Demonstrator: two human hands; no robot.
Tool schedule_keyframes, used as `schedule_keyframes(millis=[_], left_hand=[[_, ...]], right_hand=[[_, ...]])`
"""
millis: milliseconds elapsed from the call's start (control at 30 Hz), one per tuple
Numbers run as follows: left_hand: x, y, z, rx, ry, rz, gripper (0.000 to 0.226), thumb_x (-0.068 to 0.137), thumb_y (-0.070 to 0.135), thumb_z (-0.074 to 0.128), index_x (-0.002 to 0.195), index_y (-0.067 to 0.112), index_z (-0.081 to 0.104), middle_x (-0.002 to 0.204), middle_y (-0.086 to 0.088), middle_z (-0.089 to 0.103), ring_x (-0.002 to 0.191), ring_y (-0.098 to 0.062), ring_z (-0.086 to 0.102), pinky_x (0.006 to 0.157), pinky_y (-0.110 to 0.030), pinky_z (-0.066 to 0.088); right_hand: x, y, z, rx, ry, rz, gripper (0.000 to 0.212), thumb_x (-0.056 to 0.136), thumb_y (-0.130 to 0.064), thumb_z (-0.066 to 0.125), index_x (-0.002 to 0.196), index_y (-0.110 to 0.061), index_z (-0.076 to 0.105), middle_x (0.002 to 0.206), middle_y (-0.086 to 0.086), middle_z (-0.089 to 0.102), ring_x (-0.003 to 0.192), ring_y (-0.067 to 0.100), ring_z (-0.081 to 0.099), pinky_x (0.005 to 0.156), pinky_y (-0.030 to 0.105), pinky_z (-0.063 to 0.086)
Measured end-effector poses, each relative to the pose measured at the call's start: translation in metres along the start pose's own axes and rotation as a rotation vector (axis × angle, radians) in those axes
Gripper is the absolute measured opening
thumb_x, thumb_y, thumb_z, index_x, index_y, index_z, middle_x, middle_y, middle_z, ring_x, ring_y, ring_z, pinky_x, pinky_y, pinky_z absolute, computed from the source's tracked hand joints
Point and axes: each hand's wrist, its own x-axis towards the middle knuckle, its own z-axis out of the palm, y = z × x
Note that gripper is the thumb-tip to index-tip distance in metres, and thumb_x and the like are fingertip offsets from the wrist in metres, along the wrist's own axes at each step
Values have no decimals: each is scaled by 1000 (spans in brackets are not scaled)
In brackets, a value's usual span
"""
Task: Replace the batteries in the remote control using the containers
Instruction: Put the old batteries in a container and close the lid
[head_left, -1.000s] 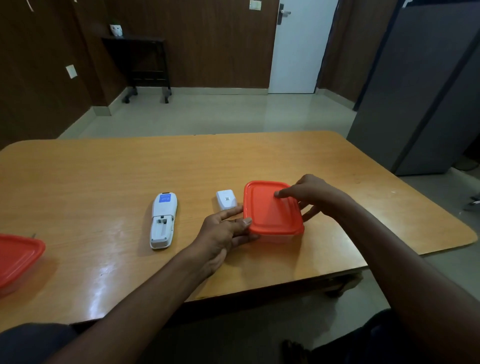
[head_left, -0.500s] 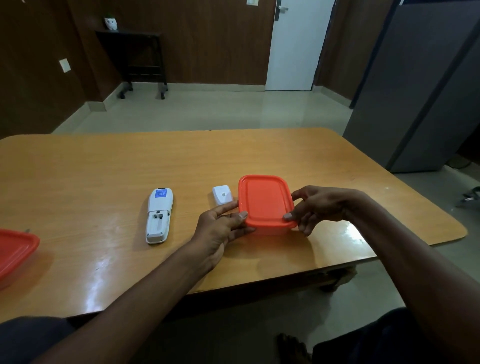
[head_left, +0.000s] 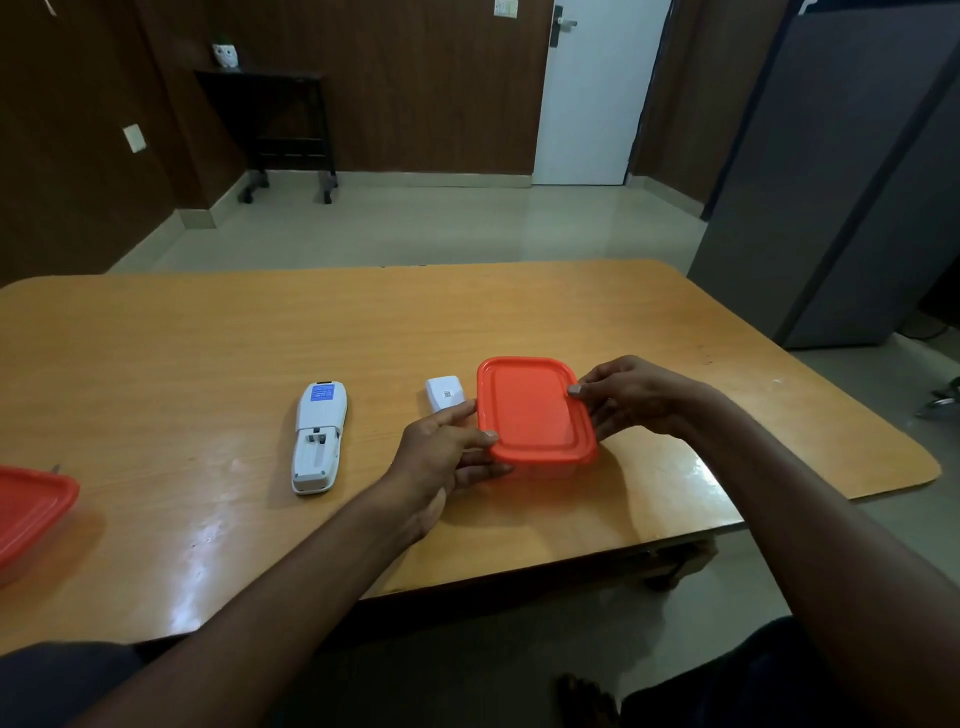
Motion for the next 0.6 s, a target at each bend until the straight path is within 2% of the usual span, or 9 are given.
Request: schedule_keyframes(millis=[133,233,367,433,500,600], left_hand=[[4,5,-4,38,2,-14,49,87,-14,61,133,3,59,102,-20,71,66,-27,73,61,-39,65],[3,7,-5,54,-9,-15,44,87,-14,60,127,4,62,103,-21,71,65,-27,73,60,-39,65],[5,9,-5,124,-4,-12,40,86,-12,60,119,10,66,97,-19,72,63,-25,71,57,-36,64],[4,9,-4,157,-6,-8,37,86,-11,61,115,10,69,93,-17,72,63,-25,70,56,-35,63],[2,9,-3,199,-14,-12,34,86,-10,61,111,9,73,88,-15,72,62,-23,68,55,-33,62],[1,9,-2,222,-9,-3,29,86,-10,60,97,11,77,75,-9,72,56,-20,64,51,-30,59]], right_hand=[[2,-6,3,-10,-41,49,26,95,-11,65,112,9,61,84,21,67,69,30,71,62,38,64],[1,-7,4,-46,3,41,28,94,-12,67,111,11,63,88,21,67,73,32,70,63,40,64],[2,-10,10,-155,57,-28,28,100,-29,60,116,-7,62,110,15,64,92,30,70,63,38,62],[7,-12,12,-182,89,-63,31,100,-39,58,119,-15,62,111,9,63,93,25,67,62,35,60],[14,-13,14,-183,138,-88,30,98,-41,60,110,-16,70,104,6,68,87,21,68,62,33,58],[24,-15,18,-201,170,-135,20,96,-33,66,93,-16,75,93,7,72,75,18,66,56,25,52]])
